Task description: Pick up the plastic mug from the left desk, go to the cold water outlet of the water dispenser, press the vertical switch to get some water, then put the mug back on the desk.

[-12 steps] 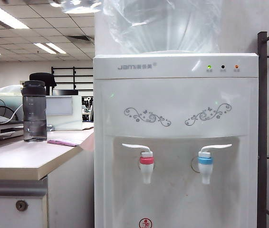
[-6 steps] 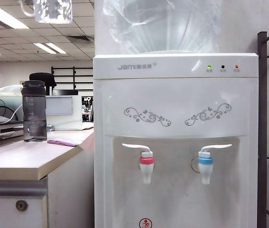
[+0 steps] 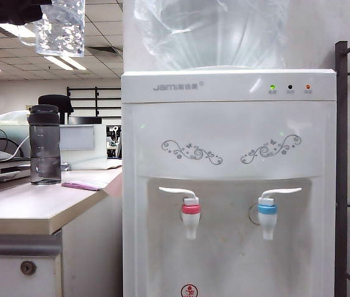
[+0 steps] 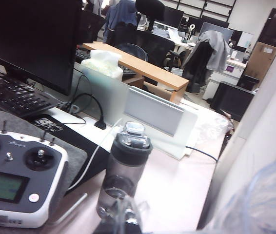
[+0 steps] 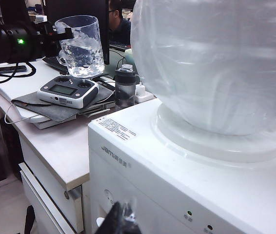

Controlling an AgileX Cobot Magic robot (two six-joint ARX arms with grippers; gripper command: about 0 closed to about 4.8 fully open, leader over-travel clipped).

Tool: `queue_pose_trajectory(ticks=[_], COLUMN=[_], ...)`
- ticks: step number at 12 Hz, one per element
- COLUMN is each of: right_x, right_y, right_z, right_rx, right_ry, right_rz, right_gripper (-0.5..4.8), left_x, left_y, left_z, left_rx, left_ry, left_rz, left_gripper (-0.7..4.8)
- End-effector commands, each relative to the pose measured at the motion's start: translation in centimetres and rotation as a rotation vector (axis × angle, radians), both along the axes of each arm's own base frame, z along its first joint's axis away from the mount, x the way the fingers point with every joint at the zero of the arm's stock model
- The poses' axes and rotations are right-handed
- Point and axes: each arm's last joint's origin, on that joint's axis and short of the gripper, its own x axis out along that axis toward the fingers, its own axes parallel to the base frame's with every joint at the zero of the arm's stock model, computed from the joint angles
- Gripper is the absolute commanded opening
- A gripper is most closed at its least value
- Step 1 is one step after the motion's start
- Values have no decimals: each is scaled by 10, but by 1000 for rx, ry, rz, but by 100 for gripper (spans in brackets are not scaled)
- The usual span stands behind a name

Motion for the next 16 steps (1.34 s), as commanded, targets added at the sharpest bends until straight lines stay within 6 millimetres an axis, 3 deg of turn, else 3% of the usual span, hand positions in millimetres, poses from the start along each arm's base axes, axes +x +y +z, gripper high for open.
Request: queue_pose_trajectory(ticks=[1, 2, 3, 6, 8, 15, 16], right_x=[-1, -1, -1, -1, -1, -1, -1], right_y=[0, 0, 0, 0, 0, 0, 0], right_z=[2, 2, 2, 2, 2, 2, 2], right_rx=[3, 3, 3, 3, 3, 3, 3], right_ry=[-15, -14, -15, -15, -15, -14, -15], right_rz=[4, 3, 4, 4, 4, 3, 3], right_gripper=[-1, -1, -1, -1, -1, -1, -1], left_x=[6, 10, 14, 20, 38, 55, 58], left_y=[3, 1, -1, 8, 18, 22, 21], left_z=[-12, -24, -53, -84, -124, -182, -201], left_rx=[-43, -39, -33, -28, -89, -106, -98], left_ry=[-52, -43, -26, -2, 54, 110, 128], left_rz=[16, 19, 40, 84, 135, 186, 199], left_gripper=[-5, -5, -5, -5, -5, -5, -5])
